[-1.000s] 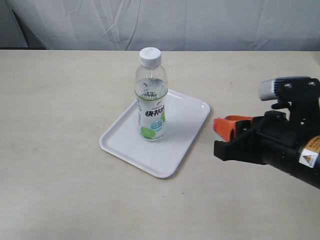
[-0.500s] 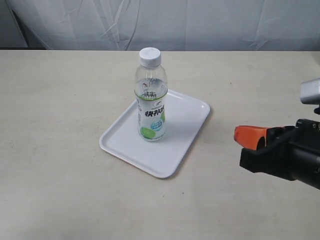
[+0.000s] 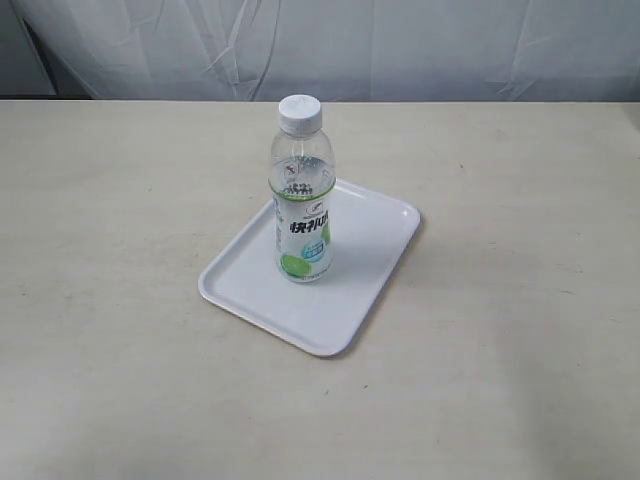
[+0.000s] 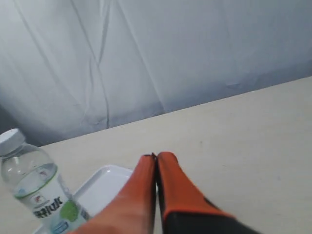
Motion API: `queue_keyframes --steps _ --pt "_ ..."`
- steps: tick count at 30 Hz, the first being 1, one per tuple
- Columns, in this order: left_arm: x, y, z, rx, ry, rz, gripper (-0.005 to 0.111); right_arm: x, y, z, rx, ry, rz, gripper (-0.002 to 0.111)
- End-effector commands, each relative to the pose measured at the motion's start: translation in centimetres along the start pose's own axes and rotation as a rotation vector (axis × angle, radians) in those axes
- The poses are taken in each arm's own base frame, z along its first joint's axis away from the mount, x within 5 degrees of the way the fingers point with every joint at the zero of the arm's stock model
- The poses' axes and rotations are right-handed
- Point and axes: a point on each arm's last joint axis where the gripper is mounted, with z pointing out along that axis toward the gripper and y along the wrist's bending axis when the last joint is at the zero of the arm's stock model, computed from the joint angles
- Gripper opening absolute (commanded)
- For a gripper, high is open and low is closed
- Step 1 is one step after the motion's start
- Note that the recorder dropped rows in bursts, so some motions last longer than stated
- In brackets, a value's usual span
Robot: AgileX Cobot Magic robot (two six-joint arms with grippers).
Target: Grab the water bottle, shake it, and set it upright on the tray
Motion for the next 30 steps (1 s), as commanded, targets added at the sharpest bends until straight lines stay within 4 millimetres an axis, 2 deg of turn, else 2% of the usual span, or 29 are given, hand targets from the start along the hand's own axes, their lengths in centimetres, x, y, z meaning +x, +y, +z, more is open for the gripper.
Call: queue_keyframes --steps 1,10,30 --pt "0.0 0.0 0.0 0.002 -0.015 -0.006 0.000 1.7 -1.2 -1.3 0.106 0.014 0.002 0.004" --pt "0.0 0.0 0.0 0.002 -0.015 -0.006 0.000 4.4 -2.8 -1.8 0.242 -0.038 0.014 0.004" --pt "0.0 0.0 0.0 0.002 -0.015 -0.006 0.000 4.8 -2.9 -2.0 0.252 -0.004 0.022 0.004"
